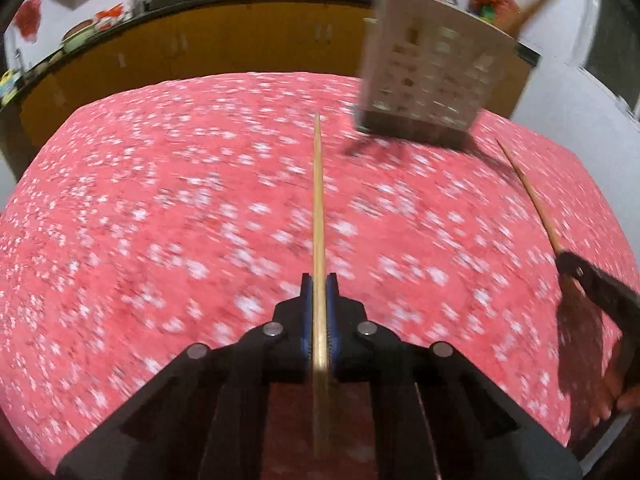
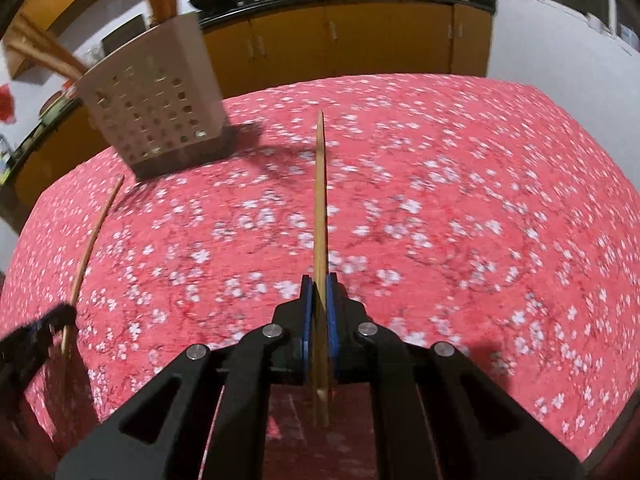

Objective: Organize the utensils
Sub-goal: 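Grasp another wooden chopstick with the right tool while the left tool grasps one, then lift both held chopsticks upright toward the beige holder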

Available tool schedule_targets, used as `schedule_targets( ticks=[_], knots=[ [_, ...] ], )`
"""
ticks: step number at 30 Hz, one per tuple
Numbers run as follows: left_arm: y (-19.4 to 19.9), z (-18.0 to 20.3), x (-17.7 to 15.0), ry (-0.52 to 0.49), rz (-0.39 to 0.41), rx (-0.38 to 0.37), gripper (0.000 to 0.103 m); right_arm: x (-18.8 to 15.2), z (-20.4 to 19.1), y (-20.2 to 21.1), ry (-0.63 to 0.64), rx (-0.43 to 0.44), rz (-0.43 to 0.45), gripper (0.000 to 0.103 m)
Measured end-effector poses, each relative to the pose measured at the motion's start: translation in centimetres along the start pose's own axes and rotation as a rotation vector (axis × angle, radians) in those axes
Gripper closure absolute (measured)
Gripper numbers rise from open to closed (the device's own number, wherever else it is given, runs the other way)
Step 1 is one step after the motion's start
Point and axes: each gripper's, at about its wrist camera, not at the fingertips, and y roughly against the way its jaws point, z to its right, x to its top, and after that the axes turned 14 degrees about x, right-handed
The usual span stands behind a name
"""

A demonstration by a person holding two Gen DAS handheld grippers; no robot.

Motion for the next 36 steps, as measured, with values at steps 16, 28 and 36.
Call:
schedule_targets(
  ticks=[16,28,36],
  knots=[
    [-2.6,-2.5,2.6,0.025,0.05,0.03,0.093,2.0,-2.1,-3.4,0.125,-0.003,-0.005,0.095],
    [-2.6,-3.0,2.4,0.049,0.046,0.001,0.092,1.9,-1.9,-3.2,0.116,0.008,-0.002,0.094],
    [-2.5,-3.0,2.3,0.054,0.046,-0.002,0.092,2.0,-1.9,-3.2,0.114,0.011,-0.002,0.094]
  ],
)
